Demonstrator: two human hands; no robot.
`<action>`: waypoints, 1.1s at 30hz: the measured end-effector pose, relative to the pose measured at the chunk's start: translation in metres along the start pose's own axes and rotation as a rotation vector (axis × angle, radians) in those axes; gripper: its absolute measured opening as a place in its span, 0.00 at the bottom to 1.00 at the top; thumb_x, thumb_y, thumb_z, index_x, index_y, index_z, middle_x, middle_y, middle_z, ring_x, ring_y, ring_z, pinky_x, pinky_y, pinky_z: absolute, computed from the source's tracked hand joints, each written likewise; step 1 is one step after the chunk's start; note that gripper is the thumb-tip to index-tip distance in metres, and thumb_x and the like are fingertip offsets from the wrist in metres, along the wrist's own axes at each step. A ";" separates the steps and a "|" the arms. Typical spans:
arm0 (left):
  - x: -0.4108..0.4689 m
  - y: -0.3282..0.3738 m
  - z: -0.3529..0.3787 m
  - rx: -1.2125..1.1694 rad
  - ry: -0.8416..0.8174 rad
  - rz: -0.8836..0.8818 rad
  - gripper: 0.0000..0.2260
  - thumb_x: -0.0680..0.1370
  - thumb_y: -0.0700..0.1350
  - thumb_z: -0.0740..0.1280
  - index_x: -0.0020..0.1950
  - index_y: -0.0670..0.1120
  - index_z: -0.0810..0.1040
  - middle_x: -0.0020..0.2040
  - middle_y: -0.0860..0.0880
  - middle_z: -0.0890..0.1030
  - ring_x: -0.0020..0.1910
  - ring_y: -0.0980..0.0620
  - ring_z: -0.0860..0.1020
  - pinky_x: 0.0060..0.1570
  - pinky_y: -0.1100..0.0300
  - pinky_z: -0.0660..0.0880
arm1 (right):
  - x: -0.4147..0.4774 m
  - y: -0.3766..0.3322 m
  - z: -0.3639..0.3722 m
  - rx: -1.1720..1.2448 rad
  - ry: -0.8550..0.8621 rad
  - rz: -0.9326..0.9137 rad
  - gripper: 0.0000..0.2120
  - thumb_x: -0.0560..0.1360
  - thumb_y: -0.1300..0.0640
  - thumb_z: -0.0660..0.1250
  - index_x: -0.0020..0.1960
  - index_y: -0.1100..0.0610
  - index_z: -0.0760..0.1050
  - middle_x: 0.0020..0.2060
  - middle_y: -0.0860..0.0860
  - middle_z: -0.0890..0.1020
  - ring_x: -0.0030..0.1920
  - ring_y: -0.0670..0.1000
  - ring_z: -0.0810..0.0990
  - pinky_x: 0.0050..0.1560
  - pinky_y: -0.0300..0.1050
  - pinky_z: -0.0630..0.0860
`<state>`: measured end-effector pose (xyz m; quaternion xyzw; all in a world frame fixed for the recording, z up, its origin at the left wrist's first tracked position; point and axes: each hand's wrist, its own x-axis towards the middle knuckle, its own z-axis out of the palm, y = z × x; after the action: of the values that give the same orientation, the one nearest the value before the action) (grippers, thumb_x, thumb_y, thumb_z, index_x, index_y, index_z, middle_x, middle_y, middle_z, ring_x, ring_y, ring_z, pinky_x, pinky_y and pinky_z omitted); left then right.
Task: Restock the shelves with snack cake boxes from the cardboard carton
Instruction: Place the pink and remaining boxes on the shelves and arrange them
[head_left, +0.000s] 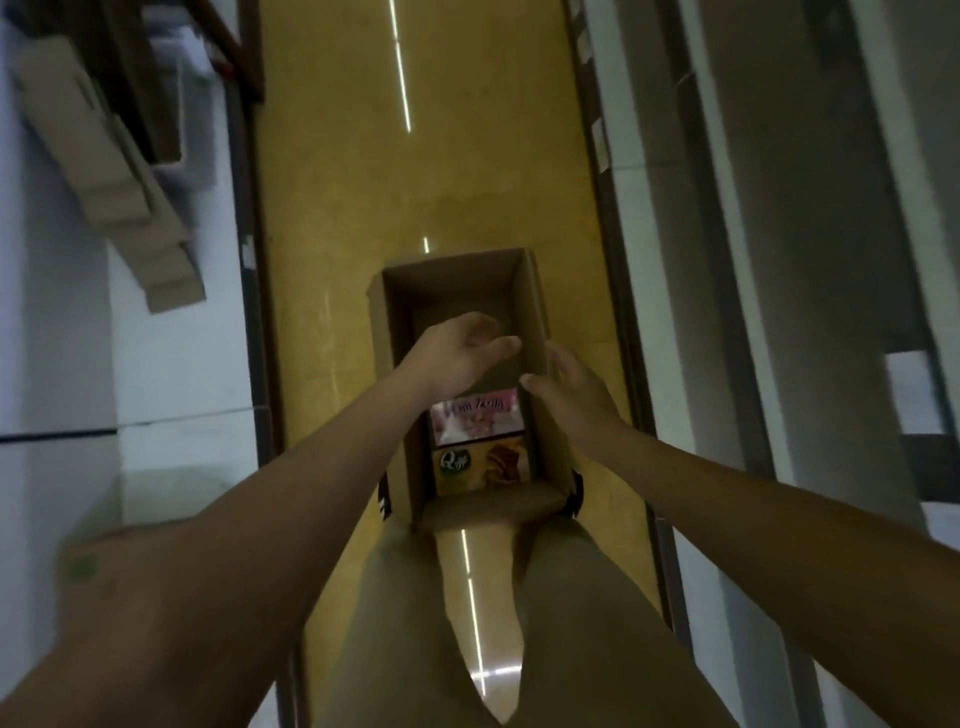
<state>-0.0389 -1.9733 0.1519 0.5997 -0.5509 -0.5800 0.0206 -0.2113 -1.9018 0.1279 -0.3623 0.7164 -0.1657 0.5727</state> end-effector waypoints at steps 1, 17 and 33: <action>0.009 -0.011 0.008 -0.017 0.005 -0.034 0.26 0.80 0.60 0.67 0.74 0.50 0.72 0.60 0.57 0.75 0.59 0.57 0.74 0.45 0.67 0.68 | 0.012 0.012 0.003 -0.015 -0.039 0.030 0.33 0.80 0.48 0.67 0.81 0.49 0.58 0.78 0.48 0.66 0.75 0.50 0.66 0.66 0.45 0.67; 0.211 -0.241 0.139 0.121 -0.129 -0.281 0.24 0.81 0.56 0.67 0.71 0.43 0.73 0.62 0.48 0.80 0.57 0.49 0.79 0.59 0.54 0.77 | 0.211 0.248 0.100 -0.013 -0.259 0.485 0.23 0.74 0.54 0.76 0.67 0.51 0.75 0.60 0.50 0.81 0.61 0.52 0.79 0.53 0.45 0.75; 0.327 -0.373 0.179 0.423 -0.221 -0.175 0.33 0.77 0.54 0.74 0.76 0.43 0.65 0.71 0.42 0.74 0.68 0.40 0.76 0.62 0.52 0.76 | 0.294 0.362 0.162 0.562 -0.085 0.832 0.34 0.72 0.31 0.68 0.71 0.49 0.72 0.63 0.56 0.81 0.53 0.56 0.82 0.36 0.45 0.78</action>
<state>-0.0215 -1.9414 -0.3743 0.5690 -0.6048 -0.5136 -0.2159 -0.2020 -1.8345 -0.3606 0.1157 0.7040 -0.0951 0.6942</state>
